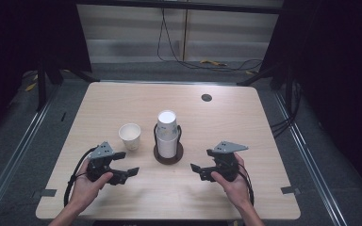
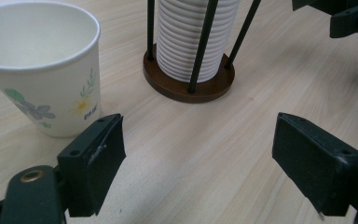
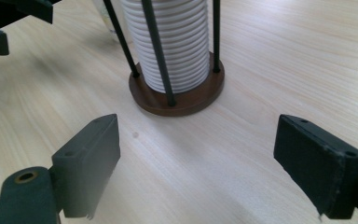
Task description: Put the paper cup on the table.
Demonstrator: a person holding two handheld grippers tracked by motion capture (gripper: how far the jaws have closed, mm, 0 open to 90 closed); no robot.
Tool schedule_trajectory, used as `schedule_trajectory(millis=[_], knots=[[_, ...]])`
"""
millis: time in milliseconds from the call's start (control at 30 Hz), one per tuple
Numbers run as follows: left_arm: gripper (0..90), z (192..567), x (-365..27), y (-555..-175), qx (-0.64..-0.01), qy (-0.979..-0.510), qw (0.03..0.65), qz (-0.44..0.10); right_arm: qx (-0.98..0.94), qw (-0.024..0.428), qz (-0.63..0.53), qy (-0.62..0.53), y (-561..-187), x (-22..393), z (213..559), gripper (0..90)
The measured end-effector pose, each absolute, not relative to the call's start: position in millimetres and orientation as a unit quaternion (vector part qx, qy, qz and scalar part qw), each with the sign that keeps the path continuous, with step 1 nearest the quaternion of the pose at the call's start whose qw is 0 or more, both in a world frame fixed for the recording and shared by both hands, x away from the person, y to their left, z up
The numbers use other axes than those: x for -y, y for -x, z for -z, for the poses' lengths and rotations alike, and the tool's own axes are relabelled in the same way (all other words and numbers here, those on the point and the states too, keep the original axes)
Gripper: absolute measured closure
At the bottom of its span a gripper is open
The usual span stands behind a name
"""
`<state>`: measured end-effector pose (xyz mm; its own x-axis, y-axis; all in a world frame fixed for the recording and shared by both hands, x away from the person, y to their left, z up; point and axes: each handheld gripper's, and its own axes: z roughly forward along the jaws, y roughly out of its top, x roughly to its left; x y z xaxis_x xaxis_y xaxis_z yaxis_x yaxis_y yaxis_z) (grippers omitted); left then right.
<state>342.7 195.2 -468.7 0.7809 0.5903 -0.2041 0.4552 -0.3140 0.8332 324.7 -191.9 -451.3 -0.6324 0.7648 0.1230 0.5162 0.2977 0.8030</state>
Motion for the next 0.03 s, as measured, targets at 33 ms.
schedule_trajectory(millis=[33], knots=[[16.5,470.6,-195.3,-342.0,-0.329,-0.803,0.491,-0.070,-0.793,0.145,-0.431,-0.405,-325.9,192.5,452.2,14.1]])
